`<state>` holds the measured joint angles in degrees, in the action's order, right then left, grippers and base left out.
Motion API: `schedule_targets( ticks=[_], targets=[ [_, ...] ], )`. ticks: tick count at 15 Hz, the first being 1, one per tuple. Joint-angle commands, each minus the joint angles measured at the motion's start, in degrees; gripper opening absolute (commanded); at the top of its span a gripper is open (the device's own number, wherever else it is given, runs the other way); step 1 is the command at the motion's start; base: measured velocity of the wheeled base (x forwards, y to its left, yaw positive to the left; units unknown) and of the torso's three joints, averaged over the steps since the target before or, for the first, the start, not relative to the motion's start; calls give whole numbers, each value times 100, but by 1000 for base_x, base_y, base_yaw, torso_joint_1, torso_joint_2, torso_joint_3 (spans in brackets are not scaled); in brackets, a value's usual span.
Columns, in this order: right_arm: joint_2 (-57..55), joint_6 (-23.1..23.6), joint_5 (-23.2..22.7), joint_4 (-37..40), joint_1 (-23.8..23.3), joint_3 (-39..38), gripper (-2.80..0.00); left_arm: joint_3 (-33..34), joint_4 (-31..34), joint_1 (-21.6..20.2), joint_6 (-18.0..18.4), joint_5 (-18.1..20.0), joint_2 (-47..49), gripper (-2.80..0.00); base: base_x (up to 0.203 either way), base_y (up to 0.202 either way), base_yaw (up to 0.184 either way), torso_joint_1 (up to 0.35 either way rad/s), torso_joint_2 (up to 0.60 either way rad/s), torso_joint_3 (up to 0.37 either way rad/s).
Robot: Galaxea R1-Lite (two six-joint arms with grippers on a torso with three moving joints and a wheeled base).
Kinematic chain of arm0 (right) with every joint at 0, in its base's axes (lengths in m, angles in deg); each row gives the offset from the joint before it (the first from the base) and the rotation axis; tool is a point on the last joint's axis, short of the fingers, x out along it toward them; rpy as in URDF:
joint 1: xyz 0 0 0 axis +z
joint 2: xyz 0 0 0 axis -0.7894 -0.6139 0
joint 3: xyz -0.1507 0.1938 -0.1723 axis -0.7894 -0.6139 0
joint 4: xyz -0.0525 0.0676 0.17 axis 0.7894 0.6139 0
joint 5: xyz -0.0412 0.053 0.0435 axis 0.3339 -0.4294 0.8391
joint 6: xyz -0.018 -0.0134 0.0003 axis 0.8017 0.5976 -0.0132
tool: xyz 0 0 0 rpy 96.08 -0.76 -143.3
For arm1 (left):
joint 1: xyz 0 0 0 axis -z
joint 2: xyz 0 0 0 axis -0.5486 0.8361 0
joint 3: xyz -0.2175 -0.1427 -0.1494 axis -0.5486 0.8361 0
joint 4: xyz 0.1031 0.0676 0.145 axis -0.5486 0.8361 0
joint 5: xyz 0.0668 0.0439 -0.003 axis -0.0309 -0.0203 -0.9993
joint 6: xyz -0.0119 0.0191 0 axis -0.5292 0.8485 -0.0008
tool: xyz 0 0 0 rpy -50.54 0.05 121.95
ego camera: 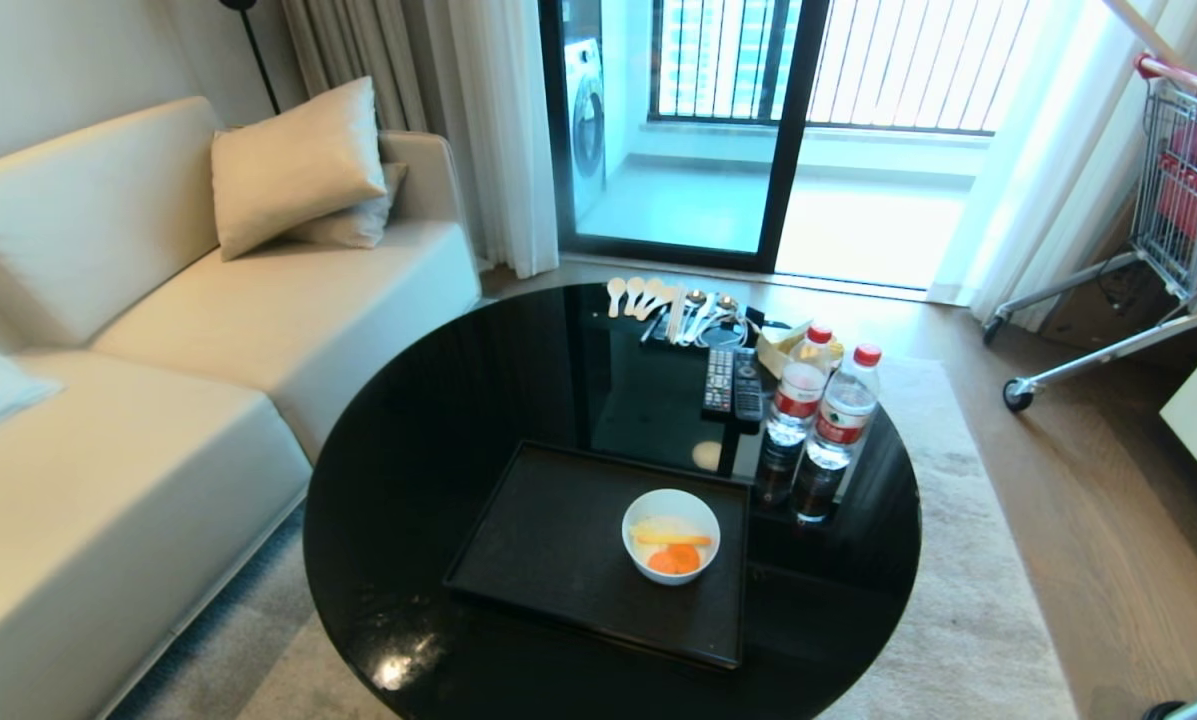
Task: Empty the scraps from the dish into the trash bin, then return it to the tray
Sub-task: Pick up the bowl with leftover food
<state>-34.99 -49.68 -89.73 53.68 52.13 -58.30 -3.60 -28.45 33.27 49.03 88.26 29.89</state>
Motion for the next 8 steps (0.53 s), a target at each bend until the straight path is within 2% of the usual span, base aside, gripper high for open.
schedule_targets(
  ticks=[1,4,6,8],
  targets=[
    [-7,4,-3,0,0,0,-280,0,-1,0,-6,-2,-2,-280,0,0,0,0,0,0],
    [-7,181,-25,18,0,0,-280,0,-1,0,3,-2,-2,-280,0,0,0,0,0,0],
    [-7,461,-38,6,0,0,-280,0,-1,0,-5,-2,-2,-280,0,0,0,0,0,0],
    [-36,733,-319,71,0,205,-280,0,-1,0,-6,-2,-2,-280,0,0,0,0,0,0]
  ],
)
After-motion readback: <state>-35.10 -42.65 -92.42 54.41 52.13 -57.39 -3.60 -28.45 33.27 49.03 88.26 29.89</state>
